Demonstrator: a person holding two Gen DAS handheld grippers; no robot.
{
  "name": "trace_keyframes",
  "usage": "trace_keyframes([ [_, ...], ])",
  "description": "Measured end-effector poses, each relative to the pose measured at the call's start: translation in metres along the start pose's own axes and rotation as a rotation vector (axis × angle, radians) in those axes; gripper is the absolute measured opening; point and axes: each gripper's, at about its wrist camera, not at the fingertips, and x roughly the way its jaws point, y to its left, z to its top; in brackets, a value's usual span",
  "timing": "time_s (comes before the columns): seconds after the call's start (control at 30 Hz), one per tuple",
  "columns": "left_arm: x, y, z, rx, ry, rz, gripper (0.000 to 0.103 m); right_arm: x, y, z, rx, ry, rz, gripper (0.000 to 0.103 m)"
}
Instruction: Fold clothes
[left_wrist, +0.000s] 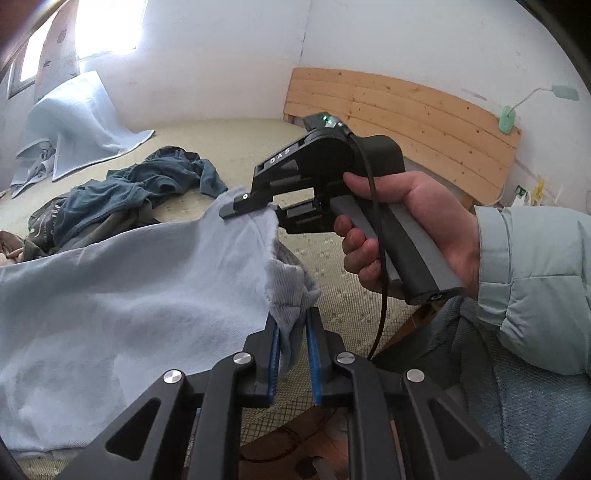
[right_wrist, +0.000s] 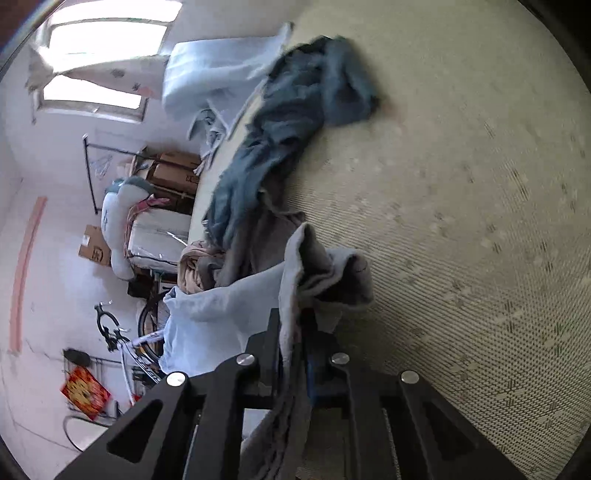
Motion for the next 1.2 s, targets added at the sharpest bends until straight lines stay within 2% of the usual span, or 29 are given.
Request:
trace_keyframes([
  [0.2,-0.024,0.007,0.003,-0.048,-0.055,-0.001,0.012,-0.012,0.046,-0.001,-0.144,-0.031,-0.027,0.009],
  [0.33,-0.061,0.031,-0.003,-0.131,-0.124,0.02,0.012,-0.017,0.087,-0.006,-0.237,-0.042,-0.019,0.009],
  [0.57,-0.13,0.078,-0.014,-0.289,-0.25,0.059,0.011,0.014,0.193,-0.02,-0.409,-0.007,0.003,0.009],
  [0.67,-0.16,0.101,-0.02,-0.36,-0.303,0.082,0.011,0.045,0.242,-0.034,-0.491,0.023,0.001,0.009],
  [0.9,-0.226,0.191,-0.067,-0.564,-0.375,0.226,0.011,0.148,0.338,-0.076,-0.635,0.106,-0.015,0.009],
  [1.03,-0.245,0.242,-0.102,-0.716,-0.399,0.27,0.011,0.213,0.374,-0.101,-0.706,0.145,-0.058,0.009],
  [1.2,-0.252,0.293,-0.137,-0.863,-0.38,0.321,0.011,0.292,0.396,-0.125,-0.762,0.207,-0.126,0.009],
])
